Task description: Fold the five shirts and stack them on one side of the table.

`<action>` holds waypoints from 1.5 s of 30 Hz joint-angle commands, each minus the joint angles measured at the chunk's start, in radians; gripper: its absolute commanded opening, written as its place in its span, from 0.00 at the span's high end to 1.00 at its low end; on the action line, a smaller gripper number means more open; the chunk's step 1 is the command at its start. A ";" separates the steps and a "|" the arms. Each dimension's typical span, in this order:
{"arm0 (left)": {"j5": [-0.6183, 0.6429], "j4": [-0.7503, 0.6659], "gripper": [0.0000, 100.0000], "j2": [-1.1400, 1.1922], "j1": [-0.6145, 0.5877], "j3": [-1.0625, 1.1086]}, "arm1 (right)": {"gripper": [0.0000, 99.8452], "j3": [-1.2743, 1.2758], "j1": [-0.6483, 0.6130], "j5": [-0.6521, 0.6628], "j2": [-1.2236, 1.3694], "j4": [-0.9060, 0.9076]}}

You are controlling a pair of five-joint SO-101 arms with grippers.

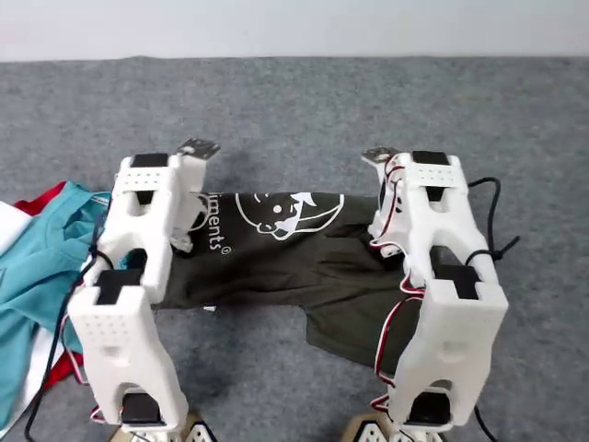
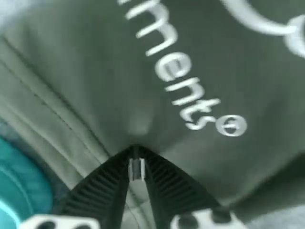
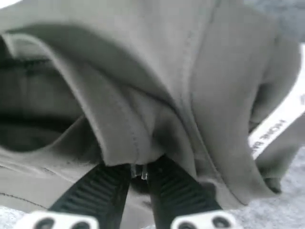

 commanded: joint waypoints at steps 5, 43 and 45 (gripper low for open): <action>-0.035 -0.003 1.00 0.028 -0.038 -0.070 | 0.99 -0.017 0.051 0.051 -0.042 0.090; -0.029 0.255 1.00 -0.239 0.078 -0.154 | 0.99 -0.198 -0.033 0.052 -0.027 -0.196; -0.029 0.255 1.00 -0.239 0.078 -0.156 | 0.99 -0.247 -0.033 0.052 -0.028 -0.168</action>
